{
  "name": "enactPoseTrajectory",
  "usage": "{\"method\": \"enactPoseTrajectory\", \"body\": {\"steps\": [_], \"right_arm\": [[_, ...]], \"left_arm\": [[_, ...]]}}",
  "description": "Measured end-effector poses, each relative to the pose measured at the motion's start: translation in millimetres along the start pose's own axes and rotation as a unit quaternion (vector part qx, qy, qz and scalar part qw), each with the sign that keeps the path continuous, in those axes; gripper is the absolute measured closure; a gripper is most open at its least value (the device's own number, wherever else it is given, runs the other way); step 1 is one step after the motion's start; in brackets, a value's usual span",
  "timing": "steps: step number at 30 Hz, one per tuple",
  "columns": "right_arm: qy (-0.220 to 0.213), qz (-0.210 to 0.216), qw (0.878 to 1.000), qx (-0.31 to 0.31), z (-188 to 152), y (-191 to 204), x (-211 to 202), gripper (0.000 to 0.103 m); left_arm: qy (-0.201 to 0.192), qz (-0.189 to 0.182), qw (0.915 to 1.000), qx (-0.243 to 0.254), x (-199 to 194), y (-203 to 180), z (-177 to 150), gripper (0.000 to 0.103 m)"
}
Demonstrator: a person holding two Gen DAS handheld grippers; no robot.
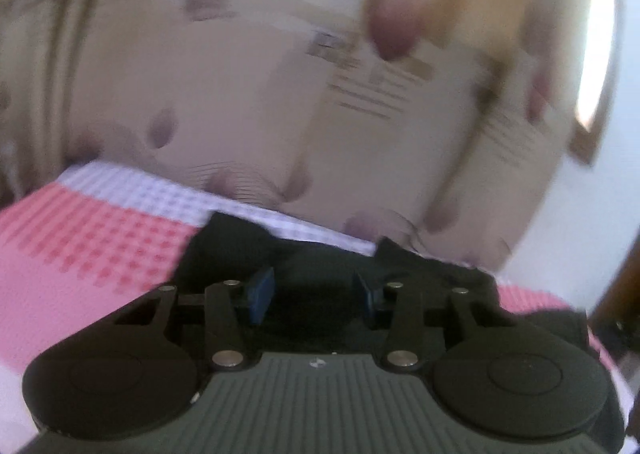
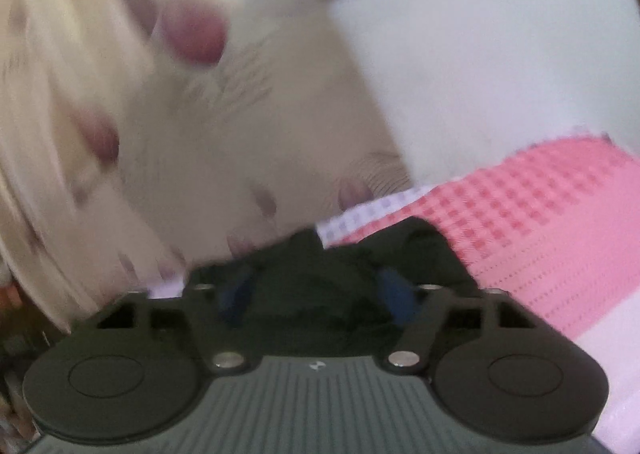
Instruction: Fold large clothes
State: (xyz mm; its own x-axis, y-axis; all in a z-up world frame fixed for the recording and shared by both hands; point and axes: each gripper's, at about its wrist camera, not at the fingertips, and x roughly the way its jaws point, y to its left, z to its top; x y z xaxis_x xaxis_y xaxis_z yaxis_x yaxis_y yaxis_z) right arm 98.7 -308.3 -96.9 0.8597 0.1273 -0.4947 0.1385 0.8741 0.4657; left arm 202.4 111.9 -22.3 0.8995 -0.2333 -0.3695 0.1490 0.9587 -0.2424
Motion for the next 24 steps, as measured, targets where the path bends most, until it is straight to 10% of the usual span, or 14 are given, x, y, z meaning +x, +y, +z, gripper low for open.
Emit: {"method": "enactPoseTrajectory", "body": {"steps": [10,24], "right_arm": [[0.033,-0.057,0.991,-0.119,-4.7,36.6,59.2,0.044],[0.068,-0.114,0.985,-0.113,-32.8,4.3,87.5,0.046]], "left_arm": [[0.022,0.036,0.9984,0.039,69.4,-3.5,-4.5,0.058],[0.05,0.051,0.9972,0.021,108.5,31.3,-31.5,0.055]]}}
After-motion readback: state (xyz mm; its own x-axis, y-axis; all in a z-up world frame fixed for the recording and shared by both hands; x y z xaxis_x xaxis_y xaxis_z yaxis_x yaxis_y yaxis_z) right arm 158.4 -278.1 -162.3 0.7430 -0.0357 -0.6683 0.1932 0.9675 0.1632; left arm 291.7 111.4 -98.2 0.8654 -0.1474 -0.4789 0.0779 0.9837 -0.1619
